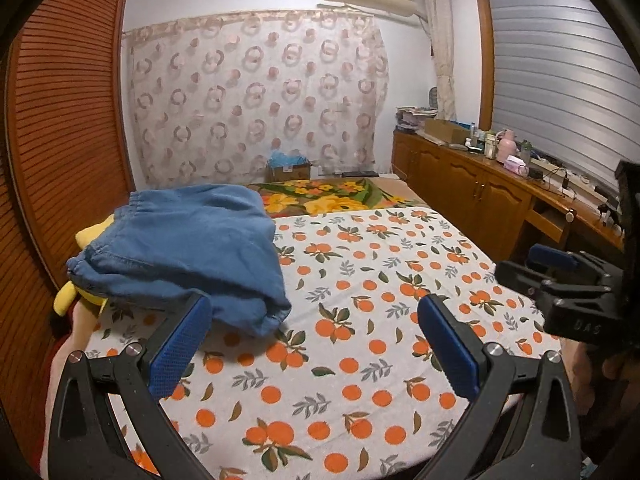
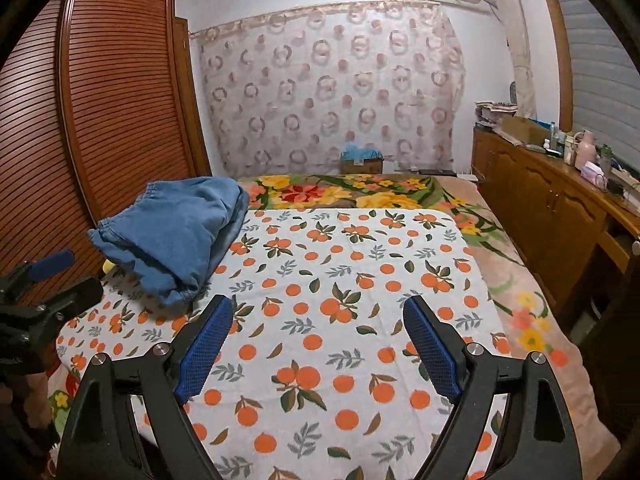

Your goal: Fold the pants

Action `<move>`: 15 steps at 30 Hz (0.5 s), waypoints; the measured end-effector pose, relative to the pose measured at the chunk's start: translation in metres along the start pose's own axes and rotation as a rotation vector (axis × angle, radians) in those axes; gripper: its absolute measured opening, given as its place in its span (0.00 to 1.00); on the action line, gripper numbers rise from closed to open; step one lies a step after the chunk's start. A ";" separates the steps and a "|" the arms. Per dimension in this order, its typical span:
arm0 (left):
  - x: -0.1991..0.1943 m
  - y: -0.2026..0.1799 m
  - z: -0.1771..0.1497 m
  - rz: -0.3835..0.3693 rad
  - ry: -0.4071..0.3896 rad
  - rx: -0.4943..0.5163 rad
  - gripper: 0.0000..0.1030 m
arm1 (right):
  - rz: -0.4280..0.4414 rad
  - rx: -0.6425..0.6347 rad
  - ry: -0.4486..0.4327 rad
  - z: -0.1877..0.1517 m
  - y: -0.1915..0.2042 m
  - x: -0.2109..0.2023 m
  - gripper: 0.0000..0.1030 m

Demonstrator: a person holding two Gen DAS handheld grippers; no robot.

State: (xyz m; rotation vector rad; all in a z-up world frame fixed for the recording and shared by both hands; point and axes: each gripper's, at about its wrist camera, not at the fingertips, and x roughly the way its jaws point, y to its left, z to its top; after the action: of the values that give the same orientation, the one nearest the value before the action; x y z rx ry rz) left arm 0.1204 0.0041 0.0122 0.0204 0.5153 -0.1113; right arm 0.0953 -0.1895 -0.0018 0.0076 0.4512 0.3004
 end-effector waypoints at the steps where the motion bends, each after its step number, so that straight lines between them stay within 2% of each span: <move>1: -0.003 0.001 -0.001 0.000 -0.003 -0.003 1.00 | -0.001 0.000 -0.005 -0.001 0.001 -0.003 0.86; 7: -0.019 0.005 -0.010 0.011 -0.001 -0.019 1.00 | -0.016 -0.029 -0.054 -0.011 0.011 -0.023 0.86; 15: -0.050 0.003 -0.015 0.020 -0.041 -0.009 1.00 | -0.018 -0.037 -0.102 -0.033 0.022 -0.041 0.86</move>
State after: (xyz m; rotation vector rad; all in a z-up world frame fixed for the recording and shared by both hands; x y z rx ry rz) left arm 0.0708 0.0129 0.0239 0.0149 0.4745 -0.0893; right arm 0.0395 -0.1822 -0.0126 -0.0167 0.3442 0.2894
